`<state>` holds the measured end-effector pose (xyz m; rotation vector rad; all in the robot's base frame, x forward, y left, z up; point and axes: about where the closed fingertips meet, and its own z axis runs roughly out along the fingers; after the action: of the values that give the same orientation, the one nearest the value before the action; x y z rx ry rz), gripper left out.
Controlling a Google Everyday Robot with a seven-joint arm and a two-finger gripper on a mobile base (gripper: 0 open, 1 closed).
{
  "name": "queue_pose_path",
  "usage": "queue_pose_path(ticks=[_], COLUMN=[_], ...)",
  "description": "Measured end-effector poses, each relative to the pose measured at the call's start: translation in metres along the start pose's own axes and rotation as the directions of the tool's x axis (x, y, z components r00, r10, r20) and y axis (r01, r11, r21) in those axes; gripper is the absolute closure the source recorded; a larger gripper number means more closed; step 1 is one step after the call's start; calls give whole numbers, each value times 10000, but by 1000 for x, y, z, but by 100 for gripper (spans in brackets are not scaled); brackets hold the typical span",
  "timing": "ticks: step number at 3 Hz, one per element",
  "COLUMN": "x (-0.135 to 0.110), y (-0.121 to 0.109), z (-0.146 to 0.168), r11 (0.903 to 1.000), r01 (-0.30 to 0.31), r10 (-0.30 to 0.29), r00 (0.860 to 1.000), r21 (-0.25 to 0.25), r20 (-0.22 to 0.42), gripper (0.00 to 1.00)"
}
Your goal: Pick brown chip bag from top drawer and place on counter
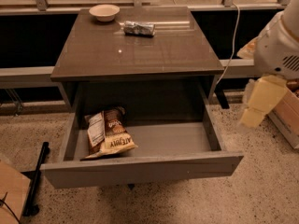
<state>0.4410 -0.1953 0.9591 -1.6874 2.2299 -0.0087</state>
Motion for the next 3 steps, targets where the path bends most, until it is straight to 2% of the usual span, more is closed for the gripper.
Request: queue_pose_path(ticks=[1, 2, 3], x=[-30, -30, -49], y=[8, 8, 12], z=[30, 30, 50], r11=[9994, 9994, 9959], r01=[-328, -329, -828], r10=[336, 337, 876], r00=[9966, 9966, 9825], r21=[-117, -118, -361], r20=[756, 757, 1642], gripper=[0, 0, 0])
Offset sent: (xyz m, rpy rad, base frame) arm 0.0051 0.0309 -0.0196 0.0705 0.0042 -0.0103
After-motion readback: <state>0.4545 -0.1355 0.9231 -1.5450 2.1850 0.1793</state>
